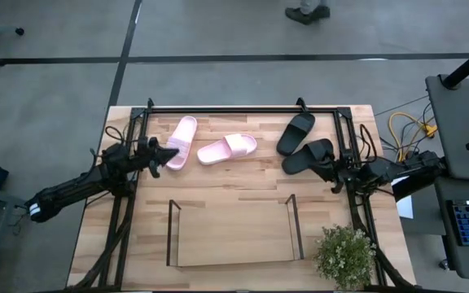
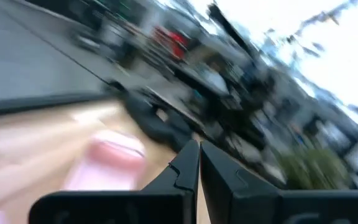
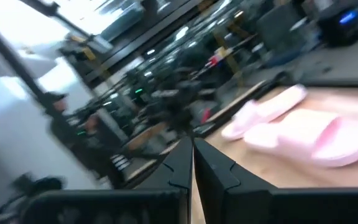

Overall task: Pick and place slides into the shelf
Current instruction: Put the right black slide on the shelf

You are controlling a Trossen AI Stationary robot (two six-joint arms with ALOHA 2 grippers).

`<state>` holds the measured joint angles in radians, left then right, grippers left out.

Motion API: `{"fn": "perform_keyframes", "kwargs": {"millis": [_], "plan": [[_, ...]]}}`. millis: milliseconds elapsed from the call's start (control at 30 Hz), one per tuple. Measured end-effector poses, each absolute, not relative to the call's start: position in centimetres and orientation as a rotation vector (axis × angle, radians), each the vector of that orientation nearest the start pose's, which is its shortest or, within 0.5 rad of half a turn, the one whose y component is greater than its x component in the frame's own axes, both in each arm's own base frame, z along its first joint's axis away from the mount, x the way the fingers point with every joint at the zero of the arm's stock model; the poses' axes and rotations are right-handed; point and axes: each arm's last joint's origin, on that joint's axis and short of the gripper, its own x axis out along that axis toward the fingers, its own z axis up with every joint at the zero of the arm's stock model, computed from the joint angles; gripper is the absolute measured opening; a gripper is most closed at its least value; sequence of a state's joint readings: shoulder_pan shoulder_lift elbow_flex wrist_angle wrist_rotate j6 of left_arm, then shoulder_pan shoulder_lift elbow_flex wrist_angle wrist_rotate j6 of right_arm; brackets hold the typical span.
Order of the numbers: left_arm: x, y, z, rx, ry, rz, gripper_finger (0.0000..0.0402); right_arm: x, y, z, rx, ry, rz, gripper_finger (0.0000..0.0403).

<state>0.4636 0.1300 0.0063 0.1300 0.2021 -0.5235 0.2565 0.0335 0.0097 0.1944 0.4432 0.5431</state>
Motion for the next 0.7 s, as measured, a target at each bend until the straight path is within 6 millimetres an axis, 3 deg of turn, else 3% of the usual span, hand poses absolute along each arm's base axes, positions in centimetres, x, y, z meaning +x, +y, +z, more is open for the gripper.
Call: {"fn": "perform_keyframes", "kwargs": {"millis": [167,333,467,600,700], "plan": [[9.9,3.7,16.8,-0.516,-0.02,0.064,0.0,9.7,1.1,19.2,0.684,-0.313,-0.162,0.0009],[10.0,3.8,19.0,-0.514,-0.232,0.009,0.0,10.2,1.3,20.9,0.671,-0.459,-0.125,0.0009],[10.2,3.8,20.2,-0.491,-0.347,-0.039,0.0,11.7,1.7,22.3,0.58,-0.396,-0.12,0.0009],[11.1,4.2,20.3,-0.499,-0.287,-0.008,0.0,13.1,2.1,23.9,0.468,-0.357,-0.14,0.0009],[11.8,4.6,21.2,-0.481,-0.272,0.013,0.0,13.6,1.9,25.4,0.481,-0.387,-0.254,0.0011]]}}
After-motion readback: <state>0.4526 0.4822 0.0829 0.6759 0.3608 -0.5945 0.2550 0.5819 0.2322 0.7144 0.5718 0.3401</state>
